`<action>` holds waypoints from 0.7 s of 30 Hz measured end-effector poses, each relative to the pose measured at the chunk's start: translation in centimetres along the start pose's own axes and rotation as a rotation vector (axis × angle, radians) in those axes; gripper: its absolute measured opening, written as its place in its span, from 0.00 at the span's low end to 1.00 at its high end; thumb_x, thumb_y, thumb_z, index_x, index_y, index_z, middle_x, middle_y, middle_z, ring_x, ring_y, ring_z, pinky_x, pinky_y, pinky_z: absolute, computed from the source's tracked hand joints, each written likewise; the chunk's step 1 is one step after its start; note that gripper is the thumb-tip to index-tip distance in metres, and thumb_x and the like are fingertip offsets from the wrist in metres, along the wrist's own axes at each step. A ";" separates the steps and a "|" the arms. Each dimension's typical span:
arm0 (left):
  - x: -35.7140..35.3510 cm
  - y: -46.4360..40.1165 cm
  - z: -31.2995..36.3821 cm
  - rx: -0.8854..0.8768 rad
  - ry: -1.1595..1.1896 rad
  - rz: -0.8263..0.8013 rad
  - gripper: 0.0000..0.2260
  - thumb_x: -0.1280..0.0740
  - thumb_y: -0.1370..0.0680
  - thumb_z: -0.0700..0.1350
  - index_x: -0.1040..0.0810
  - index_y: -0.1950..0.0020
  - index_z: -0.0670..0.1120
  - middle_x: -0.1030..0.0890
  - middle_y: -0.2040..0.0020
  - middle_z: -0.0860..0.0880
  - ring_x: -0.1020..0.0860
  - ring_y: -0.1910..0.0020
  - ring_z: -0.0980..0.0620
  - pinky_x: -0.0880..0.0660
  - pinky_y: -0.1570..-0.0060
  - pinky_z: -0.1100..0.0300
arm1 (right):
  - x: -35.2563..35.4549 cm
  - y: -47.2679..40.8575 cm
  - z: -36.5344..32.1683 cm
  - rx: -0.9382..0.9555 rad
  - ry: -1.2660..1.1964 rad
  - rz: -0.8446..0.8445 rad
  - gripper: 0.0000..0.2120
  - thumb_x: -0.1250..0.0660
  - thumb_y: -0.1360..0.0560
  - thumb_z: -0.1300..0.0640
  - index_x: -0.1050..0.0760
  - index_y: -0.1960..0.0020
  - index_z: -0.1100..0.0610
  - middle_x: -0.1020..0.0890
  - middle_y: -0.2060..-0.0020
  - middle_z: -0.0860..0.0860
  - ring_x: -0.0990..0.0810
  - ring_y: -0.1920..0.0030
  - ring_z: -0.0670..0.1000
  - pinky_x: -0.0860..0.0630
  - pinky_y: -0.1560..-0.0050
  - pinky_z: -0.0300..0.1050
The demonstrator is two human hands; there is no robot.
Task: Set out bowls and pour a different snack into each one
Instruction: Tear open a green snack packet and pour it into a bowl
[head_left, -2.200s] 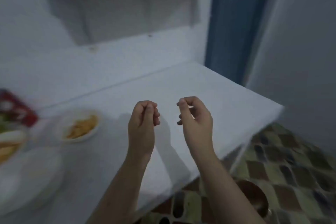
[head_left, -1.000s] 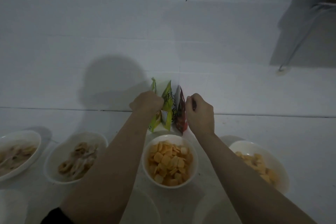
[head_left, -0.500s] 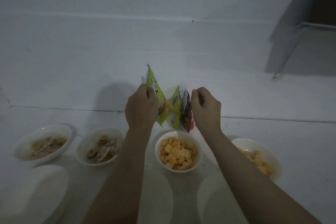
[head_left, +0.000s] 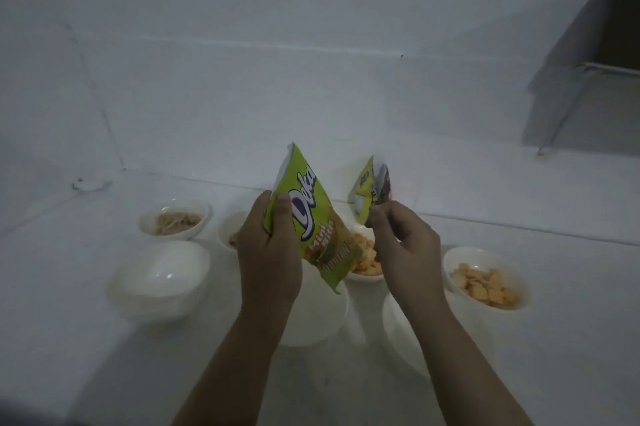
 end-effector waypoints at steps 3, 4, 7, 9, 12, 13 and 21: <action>2.9 1.5 0.0 0.051 0.052 0.036 0.12 0.40 0.17 0.46 0.23 0.59 0.53 0.18 0.65 0.60 0.20 0.63 0.63 0.24 0.64 0.67 | -1.4 2.1 -0.8 -0.035 -0.019 -0.038 0.12 0.38 0.23 0.51 0.25 0.65 0.50 0.22 0.70 0.43 0.24 0.67 0.48 0.25 0.65 0.50; 3.9 1.9 0.3 0.061 0.057 0.040 0.12 0.40 0.17 0.46 0.23 0.59 0.53 0.18 0.65 0.61 0.20 0.63 0.63 0.25 0.65 0.68 | -2.0 2.8 -1.0 -0.045 -0.020 -0.058 0.13 0.38 0.22 0.51 0.25 0.64 0.50 0.22 0.70 0.43 0.24 0.67 0.47 0.24 0.65 0.51; 6.9 2.4 0.9 0.070 0.070 0.062 0.11 0.40 0.17 0.45 0.22 0.57 0.52 0.18 0.63 0.58 0.19 0.62 0.63 0.25 0.66 0.70 | -3.5 4.5 -1.6 -0.076 -0.035 -0.109 0.13 0.37 0.20 0.55 0.24 0.63 0.53 0.21 0.69 0.44 0.23 0.67 0.50 0.24 0.63 0.52; 9.6 2.3 1.0 0.065 0.062 0.102 0.10 0.41 0.17 0.46 0.23 0.55 0.53 0.18 0.60 0.56 0.19 0.61 0.64 0.25 0.66 0.70 | -5.1 5.5 -2.3 -0.075 -0.075 -0.145 0.13 0.37 0.20 0.55 0.23 0.63 0.55 0.22 0.71 0.48 0.24 0.67 0.53 0.25 0.64 0.49; 13.6 1.4 1.0 0.035 0.030 0.142 0.11 0.41 0.17 0.46 0.23 0.56 0.54 0.18 0.63 0.60 0.20 0.61 0.66 0.25 0.66 0.70 | -8.3 6.6 -3.8 -0.046 -0.123 -0.199 0.14 0.37 0.20 0.57 0.23 0.62 0.59 0.24 0.71 0.56 0.25 0.70 0.55 0.28 0.69 0.43; 14.9 0.8 0.9 0.027 0.022 0.154 0.11 0.41 0.17 0.46 0.24 0.57 0.54 0.18 0.64 0.61 0.20 0.61 0.66 0.24 0.66 0.70 | -9.5 6.8 -4.3 -0.036 -0.133 -0.214 0.13 0.37 0.20 0.58 0.24 0.62 0.60 0.24 0.71 0.57 0.25 0.69 0.56 0.28 0.69 0.42; 24.3 -7.6 -1.3 -0.016 0.019 0.142 0.13 0.40 0.17 0.44 0.25 0.60 0.54 0.19 0.67 0.63 0.20 0.65 0.66 0.25 0.67 0.71 | -22.6 6.7 -8.0 -0.039 -0.076 -0.292 0.13 0.36 0.21 0.56 0.22 0.63 0.55 0.20 0.70 0.46 0.23 0.69 0.50 0.24 0.64 0.47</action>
Point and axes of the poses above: each hand's wrist, its own y-axis away from the middle knuckle, its own x-axis out of the back of the hand, z = x × y, the point moved 7 cm from there along -y, towards the middle knuckle
